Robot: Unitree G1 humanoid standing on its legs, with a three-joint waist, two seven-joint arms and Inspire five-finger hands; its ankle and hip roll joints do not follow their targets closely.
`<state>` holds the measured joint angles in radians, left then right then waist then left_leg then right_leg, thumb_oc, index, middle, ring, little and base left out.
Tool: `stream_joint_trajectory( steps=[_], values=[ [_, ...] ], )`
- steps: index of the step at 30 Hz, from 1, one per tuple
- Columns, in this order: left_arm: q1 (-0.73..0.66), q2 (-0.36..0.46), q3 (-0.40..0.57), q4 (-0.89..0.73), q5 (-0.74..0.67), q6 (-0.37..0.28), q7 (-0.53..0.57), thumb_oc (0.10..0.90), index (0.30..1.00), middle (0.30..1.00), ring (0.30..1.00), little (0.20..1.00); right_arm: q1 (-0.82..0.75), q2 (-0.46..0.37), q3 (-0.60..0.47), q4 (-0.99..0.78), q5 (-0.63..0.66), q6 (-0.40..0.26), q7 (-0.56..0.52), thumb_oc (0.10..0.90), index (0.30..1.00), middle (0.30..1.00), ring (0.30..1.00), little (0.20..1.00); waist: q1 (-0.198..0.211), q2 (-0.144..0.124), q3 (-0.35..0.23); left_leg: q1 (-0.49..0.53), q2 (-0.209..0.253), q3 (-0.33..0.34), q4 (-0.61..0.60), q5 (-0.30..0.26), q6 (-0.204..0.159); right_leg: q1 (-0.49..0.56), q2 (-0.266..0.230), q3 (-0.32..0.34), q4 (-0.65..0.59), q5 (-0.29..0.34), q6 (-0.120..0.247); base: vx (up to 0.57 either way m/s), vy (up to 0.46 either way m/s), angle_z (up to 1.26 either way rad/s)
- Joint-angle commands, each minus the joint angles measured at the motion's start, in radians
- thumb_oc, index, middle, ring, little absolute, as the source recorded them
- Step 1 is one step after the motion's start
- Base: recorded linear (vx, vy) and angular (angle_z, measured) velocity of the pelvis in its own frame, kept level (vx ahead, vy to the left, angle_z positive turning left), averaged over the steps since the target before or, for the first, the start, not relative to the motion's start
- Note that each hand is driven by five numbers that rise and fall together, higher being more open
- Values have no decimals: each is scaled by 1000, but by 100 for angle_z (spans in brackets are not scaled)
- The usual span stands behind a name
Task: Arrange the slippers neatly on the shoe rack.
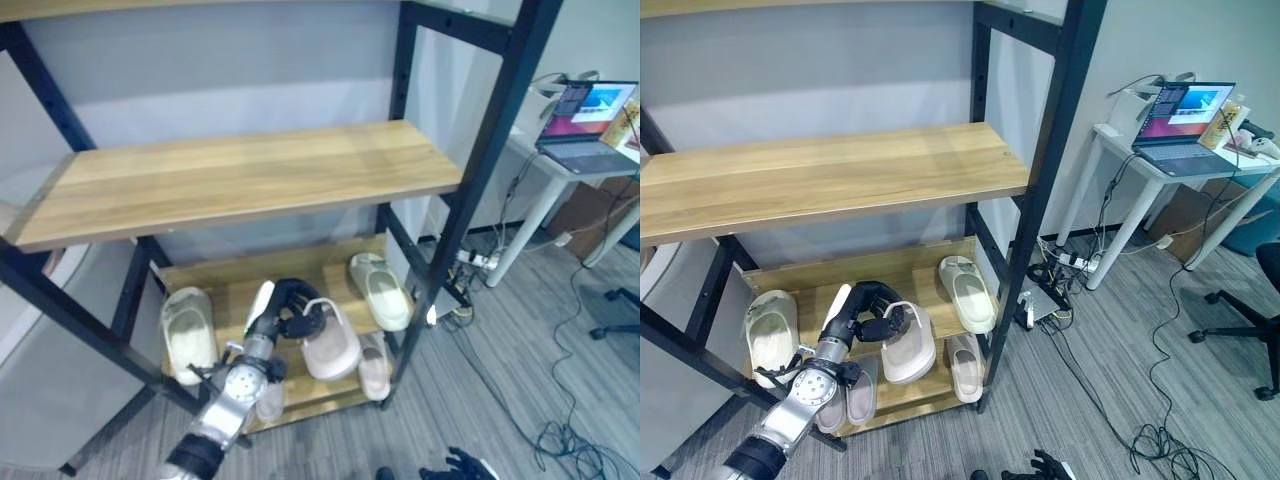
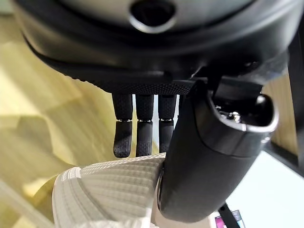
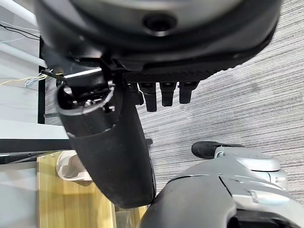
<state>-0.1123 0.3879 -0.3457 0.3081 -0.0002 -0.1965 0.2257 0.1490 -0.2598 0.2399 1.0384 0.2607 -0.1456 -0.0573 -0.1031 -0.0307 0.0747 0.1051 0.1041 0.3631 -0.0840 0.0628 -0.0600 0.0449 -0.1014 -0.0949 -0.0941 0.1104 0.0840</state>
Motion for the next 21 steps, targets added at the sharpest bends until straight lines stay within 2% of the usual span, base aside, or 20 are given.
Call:
stream_joint_trajectory(
  steps=[1, 9, 17, 20, 21],
  values=[
    [-51, 12, 39, -133, -85, -102, -62, 400, 300, 300, 300, 300, -54, -7, -4, 66, 32, -19, 1, 800, 900, 900, 900, 900, 7, 5, 32, -39, -10, -76, -3, -11, -23, 107, 32, -64, 19, -151, 34, -60, -27, 10],
    [102, 57, 6, -298, -216, -89, -228, 400, 300, 300, 300, 300, -62, -6, -12, 87, 41, -14, 16, 800, 900, 900, 900, 900, 42, 15, 51, -53, -1, -99, -3, 14, -27, 114, 44, -86, 16, -159, 23, -52, -23, 12],
    [164, 86, -30, -291, -242, -64, -300, 400, 300, 300, 300, 300, -68, -14, -11, 91, 40, -15, 21, 800, 900, 900, 900, 900, 54, 22, 85, -84, 17, -112, 4, 40, -38, 103, 59, -94, 12, -164, 17, -58, -28, 7],
    [158, 90, -48, -260, -223, -57, -300, 400, 300, 300, 300, 300, -74, -21, -7, 86, 39, -18, 18, 800, 900, 900, 900, 900, 56, 21, 120, -106, 25, -120, 20, 51, -42, 93, 64, -98, 17, -167, 11, -108, -35, 4],
    [149, 90, -56, -247, -219, -55, -294, 400, 300, 300, 300, 300, -84, -25, -3, 81, 42, -19, 17, 800, 900, 900, 900, 900, 58, 19, 147, -127, 27, -127, 41, 53, -42, 77, 65, -95, 32, -169, 8, -219, -42, 9]
  ],
)
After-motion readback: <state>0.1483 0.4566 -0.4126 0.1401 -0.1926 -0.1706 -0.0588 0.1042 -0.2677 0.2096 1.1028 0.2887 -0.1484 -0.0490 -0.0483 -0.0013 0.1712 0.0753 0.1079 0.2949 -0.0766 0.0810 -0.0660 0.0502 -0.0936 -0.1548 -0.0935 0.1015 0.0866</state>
